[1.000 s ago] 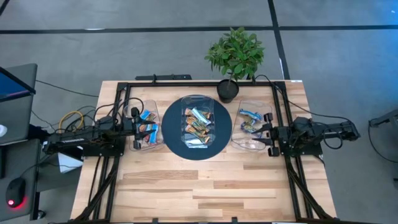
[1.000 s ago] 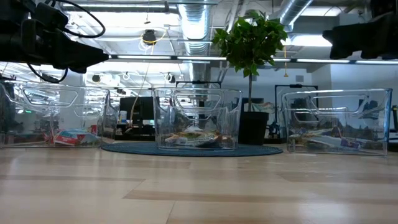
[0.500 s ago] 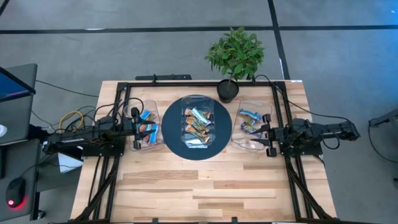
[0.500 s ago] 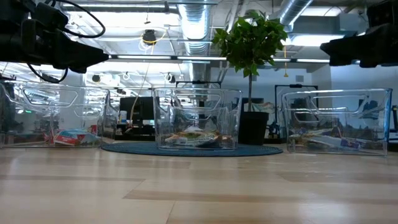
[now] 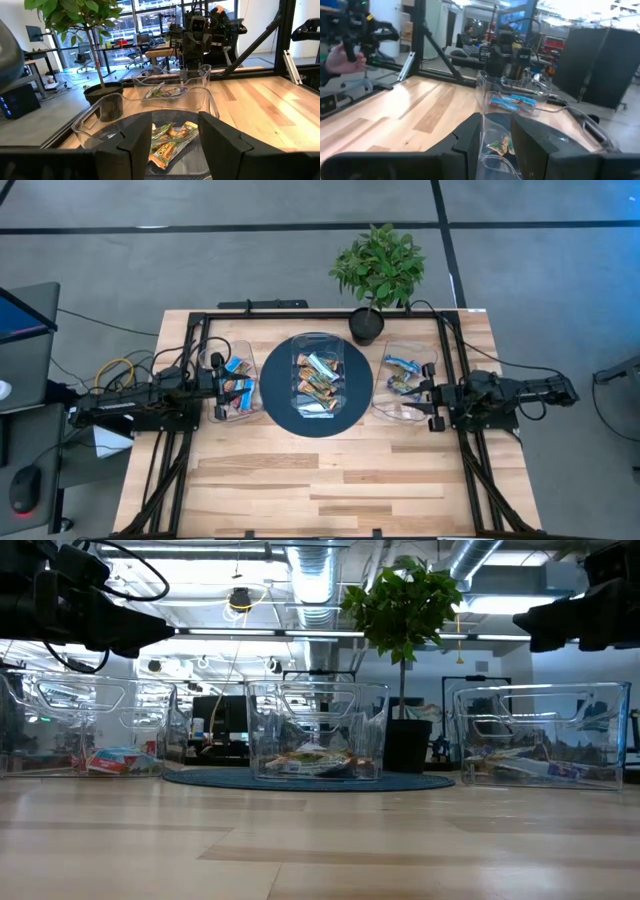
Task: Pick and place Granola Bars by type
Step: Return to Home Position
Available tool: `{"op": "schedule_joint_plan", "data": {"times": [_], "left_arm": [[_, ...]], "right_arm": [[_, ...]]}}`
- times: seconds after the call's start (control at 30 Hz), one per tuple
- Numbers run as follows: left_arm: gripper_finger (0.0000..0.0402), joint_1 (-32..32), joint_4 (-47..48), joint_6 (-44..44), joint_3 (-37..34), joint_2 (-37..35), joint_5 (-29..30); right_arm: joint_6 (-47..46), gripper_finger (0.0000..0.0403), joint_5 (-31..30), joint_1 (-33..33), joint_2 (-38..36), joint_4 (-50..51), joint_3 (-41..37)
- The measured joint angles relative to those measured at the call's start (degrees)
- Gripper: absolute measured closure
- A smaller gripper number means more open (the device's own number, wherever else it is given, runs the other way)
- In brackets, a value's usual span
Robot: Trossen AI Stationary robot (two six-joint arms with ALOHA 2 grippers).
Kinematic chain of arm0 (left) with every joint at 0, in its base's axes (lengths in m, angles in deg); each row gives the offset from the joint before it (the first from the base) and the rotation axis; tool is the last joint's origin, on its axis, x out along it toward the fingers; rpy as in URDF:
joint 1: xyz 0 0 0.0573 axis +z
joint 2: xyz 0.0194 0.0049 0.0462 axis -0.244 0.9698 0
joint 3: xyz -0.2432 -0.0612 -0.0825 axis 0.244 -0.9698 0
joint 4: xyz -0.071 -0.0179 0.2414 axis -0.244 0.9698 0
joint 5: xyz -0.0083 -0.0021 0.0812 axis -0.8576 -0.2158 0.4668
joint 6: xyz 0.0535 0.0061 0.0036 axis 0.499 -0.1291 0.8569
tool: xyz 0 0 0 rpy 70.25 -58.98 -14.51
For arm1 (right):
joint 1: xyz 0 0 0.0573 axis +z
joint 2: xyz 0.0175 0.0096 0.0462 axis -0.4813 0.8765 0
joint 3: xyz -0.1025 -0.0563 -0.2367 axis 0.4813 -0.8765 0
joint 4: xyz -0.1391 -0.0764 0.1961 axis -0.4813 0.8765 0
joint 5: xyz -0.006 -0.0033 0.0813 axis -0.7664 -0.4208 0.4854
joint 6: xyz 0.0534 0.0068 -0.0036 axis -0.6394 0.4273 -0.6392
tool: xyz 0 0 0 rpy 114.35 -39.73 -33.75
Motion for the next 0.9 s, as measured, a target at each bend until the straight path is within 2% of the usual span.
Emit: {"op": "schedule_joint_plan", "data": {"times": [0.17,0.9], "left_arm": [[0.0246,0.0,0.0,0.3,0.0,0.0,0.0],[0.0246,0.0,0.0,0.6,0.0,0.0,0.0]], "right_arm": [[-3.5,0.0301,-2.1,-0.3,0.0,-0.2,0.0],[-3.5,0.0301,-2.1,-0.6,0.1,0.0,0.0]]}}
